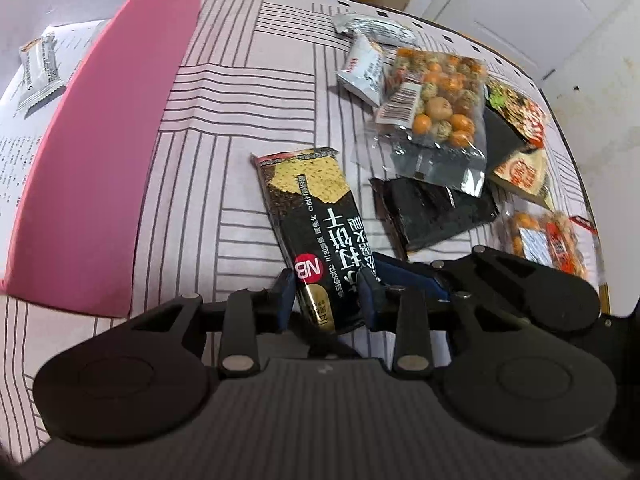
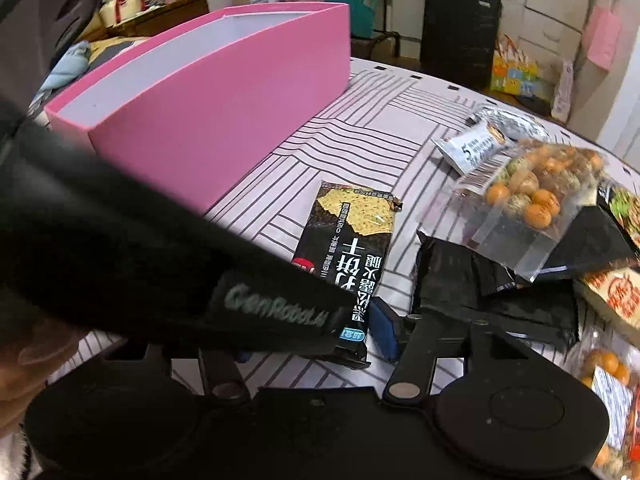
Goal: Organize snacks
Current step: 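Carry the black packet into the pink box and open the left gripper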
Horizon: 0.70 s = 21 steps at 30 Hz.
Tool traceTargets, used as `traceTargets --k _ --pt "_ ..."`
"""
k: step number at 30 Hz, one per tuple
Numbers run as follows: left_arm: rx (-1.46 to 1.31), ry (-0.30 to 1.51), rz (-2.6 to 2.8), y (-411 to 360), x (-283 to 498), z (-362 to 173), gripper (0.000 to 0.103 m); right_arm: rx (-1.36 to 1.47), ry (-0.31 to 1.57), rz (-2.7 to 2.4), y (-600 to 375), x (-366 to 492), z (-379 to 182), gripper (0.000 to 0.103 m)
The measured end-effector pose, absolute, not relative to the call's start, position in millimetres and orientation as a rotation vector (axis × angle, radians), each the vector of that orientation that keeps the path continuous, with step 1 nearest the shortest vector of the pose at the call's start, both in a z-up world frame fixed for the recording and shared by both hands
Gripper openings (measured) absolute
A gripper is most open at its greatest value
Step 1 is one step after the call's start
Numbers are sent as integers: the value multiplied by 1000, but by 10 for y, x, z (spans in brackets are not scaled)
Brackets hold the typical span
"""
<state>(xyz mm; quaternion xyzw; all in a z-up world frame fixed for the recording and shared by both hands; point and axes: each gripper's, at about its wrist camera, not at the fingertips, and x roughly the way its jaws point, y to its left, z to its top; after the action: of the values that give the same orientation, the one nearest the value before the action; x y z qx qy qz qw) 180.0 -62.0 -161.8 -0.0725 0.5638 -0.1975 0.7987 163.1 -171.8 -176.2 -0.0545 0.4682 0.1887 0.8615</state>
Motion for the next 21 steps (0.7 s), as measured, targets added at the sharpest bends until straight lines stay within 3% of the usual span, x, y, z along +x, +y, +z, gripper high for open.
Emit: traceTargets --k 21 --pt "-46 1224 -528 -618 1342 -1133 32 -41 1014 330 -1704 1161 -1281 56"
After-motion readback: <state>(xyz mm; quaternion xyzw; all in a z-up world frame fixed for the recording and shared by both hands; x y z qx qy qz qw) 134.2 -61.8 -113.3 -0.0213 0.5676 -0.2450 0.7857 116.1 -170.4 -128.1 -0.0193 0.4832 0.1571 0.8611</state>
